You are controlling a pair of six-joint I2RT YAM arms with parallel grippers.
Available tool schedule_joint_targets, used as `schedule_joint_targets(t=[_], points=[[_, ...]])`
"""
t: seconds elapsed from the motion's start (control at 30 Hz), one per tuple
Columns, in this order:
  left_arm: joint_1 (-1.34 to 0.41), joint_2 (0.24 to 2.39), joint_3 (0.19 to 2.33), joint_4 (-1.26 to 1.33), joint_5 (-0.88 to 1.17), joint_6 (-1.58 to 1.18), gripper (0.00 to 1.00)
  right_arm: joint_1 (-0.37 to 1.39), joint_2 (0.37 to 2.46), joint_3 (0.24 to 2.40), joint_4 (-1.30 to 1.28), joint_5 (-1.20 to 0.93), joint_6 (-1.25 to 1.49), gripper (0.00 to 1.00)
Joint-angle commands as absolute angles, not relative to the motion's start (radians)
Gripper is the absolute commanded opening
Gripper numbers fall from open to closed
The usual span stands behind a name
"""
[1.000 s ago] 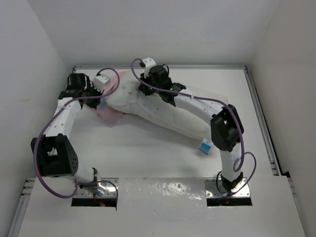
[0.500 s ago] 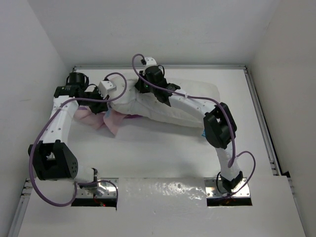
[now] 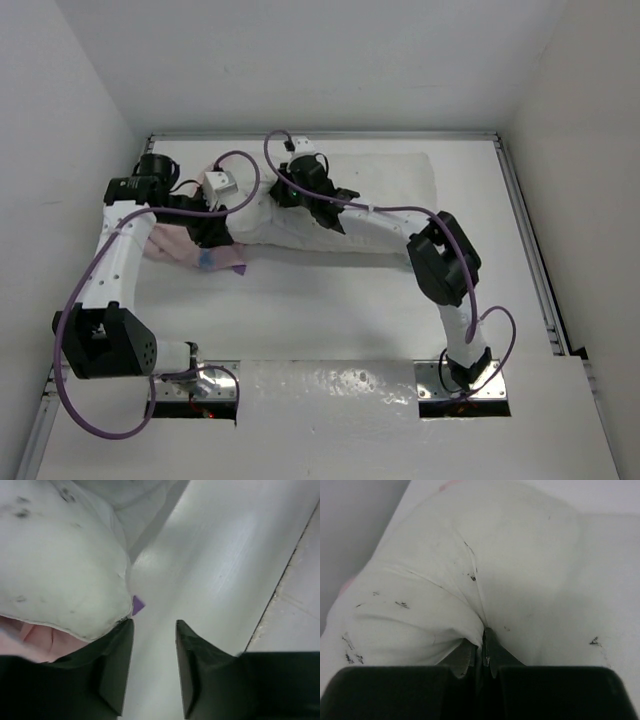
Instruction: Put the pillow into the pillowcase
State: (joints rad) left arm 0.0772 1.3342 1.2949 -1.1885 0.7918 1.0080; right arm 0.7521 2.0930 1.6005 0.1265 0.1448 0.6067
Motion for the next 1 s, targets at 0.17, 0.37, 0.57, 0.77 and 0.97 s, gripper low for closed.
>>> schedule_joint_targets(t=[0.17,0.37,0.57,0.77,0.97], points=[[0.095,1.322,1.407,-0.866,0.639,0.503,0.52,0.762,1.919,1.321,0.167,0.043,0.444,0.04],[0.095,1.463,1.390,-0.626,0.276,0.333,0.46,0.779,1.841,1.273,0.132,-0.118,0.331,0.49],[0.054,1.728,1.534,-0.598,0.302,0.348,0.56,0.773,1.795,1.377,0.005,-0.173,0.220,0.87],[0.025,1.842,1.620,-0.480,0.333,0.279,0.44,0.733,1.866,1.670,-0.176,-0.186,0.158,0.94],[0.025,1.865,1.641,-0.495,0.348,0.307,0.00,0.664,2.046,1.919,-0.206,-0.143,0.166,0.98]])
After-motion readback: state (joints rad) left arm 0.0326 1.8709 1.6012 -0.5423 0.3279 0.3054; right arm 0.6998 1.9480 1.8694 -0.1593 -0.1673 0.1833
